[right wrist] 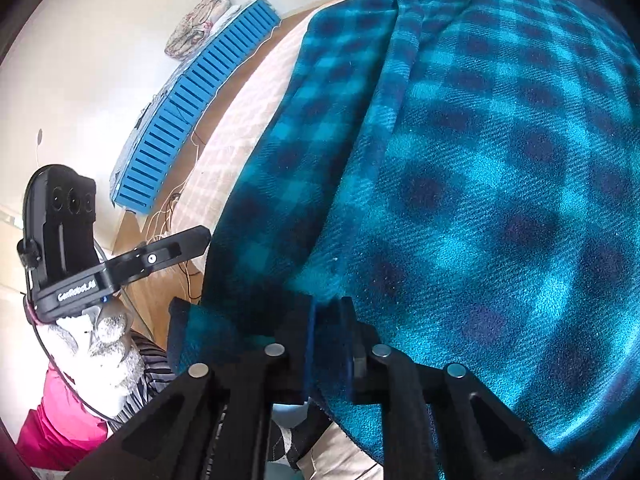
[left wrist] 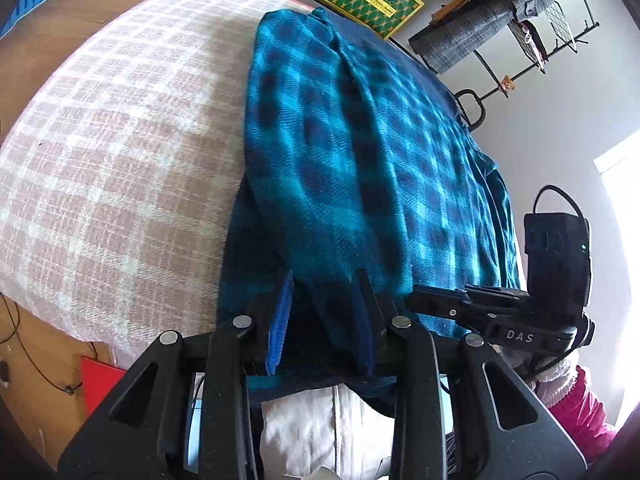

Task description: Fold large clothes

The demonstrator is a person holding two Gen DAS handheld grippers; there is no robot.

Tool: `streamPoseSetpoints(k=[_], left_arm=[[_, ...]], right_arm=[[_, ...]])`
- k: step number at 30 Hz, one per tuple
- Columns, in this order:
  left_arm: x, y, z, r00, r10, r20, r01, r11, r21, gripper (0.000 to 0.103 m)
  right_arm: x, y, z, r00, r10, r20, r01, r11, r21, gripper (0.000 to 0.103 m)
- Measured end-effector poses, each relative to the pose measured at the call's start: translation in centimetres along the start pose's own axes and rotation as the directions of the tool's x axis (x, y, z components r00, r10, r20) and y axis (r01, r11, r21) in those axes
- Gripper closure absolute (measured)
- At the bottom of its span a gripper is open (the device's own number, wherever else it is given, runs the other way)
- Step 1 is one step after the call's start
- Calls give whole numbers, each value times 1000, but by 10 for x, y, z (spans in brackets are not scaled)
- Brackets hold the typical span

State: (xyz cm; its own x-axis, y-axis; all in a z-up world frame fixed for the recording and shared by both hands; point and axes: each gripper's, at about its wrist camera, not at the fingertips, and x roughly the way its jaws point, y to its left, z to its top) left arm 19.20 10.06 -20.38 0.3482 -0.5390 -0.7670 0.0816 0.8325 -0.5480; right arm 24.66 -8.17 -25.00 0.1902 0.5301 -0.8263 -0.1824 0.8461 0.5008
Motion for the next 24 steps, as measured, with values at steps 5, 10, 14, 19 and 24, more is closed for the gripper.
streamPoseSetpoints(k=[5,10,14,19,24], left_arm=[[18,12,4,1000,-5,-22,4,1000,-28,74],[33,13,10,998,-48,-35,46,997,-58,74],[37,-14,15,998,-34,-45,35,999,22,89],[42,-31,27,995,-60,-76,62,998,28,94],[42,-54,36,995,12,-102,-1,994,110,94]], right_arm=[[-5,-4,-5,999,-11,32,10,1000,7,102],[-17,-18,-13,997,28,72,-32,998,62,97],[-44,-9,-30,981,101,166,-114,991,73,59],[-62,32,-54,971,75,226,-70,997,-27,58],[-45,71,-56,972,11,233,19,991,-129,55]])
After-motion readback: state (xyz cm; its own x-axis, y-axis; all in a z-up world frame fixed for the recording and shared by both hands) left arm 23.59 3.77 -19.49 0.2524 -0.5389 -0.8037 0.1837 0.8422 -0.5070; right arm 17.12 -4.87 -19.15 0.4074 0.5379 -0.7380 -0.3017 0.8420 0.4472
